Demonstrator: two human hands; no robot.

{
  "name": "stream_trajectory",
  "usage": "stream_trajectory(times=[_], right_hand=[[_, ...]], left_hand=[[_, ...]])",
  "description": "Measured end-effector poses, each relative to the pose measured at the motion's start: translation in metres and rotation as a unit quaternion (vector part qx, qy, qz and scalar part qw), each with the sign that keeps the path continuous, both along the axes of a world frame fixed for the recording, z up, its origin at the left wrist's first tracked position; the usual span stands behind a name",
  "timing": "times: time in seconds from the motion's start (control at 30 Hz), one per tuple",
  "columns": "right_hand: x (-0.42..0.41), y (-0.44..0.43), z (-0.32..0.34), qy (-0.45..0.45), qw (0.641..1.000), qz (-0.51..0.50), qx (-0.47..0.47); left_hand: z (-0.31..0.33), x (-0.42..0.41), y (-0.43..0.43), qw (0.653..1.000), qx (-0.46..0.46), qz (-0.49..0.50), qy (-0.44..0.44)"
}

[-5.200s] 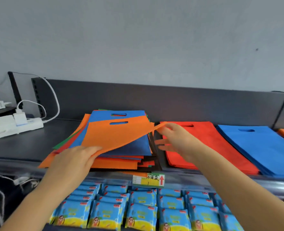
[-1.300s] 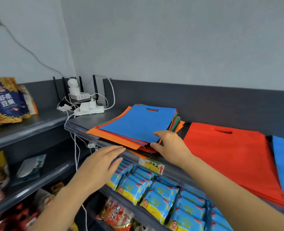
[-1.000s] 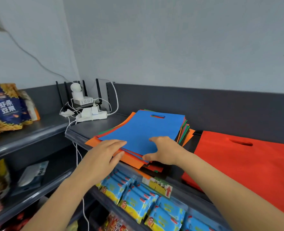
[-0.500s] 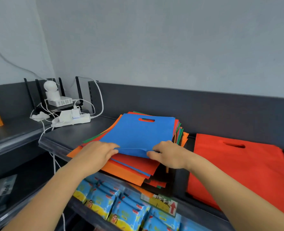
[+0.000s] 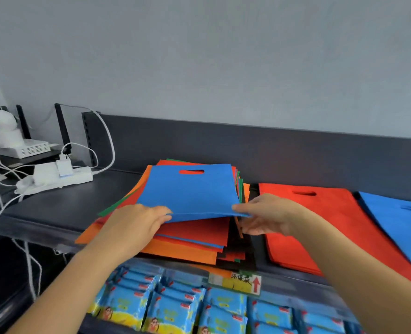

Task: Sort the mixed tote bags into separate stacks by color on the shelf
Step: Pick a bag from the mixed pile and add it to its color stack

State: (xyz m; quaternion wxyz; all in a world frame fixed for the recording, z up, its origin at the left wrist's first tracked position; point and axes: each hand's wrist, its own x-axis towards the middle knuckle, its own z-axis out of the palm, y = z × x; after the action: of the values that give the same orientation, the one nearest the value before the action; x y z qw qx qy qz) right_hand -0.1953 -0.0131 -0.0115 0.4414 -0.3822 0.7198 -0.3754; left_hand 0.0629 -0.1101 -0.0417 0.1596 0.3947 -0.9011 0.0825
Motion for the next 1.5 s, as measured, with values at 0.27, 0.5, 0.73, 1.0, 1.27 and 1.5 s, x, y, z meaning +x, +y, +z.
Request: stream_trajectory(times=[0.27,0.5,0.73,1.0,1.27,1.5], right_hand=[[0.002,0.013,-0.018,0.233,0.952,-0.109,-0.168],[-0.032,0.064,-0.024,0.29,0.914,-0.181,-0.219],[-0.107,0.142,-0.029,0.265,0.9,-0.255,-0.233],[-0.206,0.241,-0.032,0.265,0.876,-0.333,-0.225],[-0.277,0.319,-0.034,0.294,0.851,-0.385,-0.204],[-0.313,0.356,-0.042,0.325,0.846,-0.391,-0.161]], left_hand=[[-0.003,-0.001,0.012,0.994,0.027,-0.058,0.091],[-0.006,-0.05,0.041,0.985,-0.023,-0.13,0.111],[0.0,-0.138,0.094,0.969,-0.068,-0.216,0.101],[-0.005,-0.256,0.17,0.946,-0.069,-0.299,0.106],[-0.007,-0.348,0.238,0.942,-0.022,-0.327,0.074],[-0.014,-0.39,0.271,0.945,0.038,-0.326,0.008]])
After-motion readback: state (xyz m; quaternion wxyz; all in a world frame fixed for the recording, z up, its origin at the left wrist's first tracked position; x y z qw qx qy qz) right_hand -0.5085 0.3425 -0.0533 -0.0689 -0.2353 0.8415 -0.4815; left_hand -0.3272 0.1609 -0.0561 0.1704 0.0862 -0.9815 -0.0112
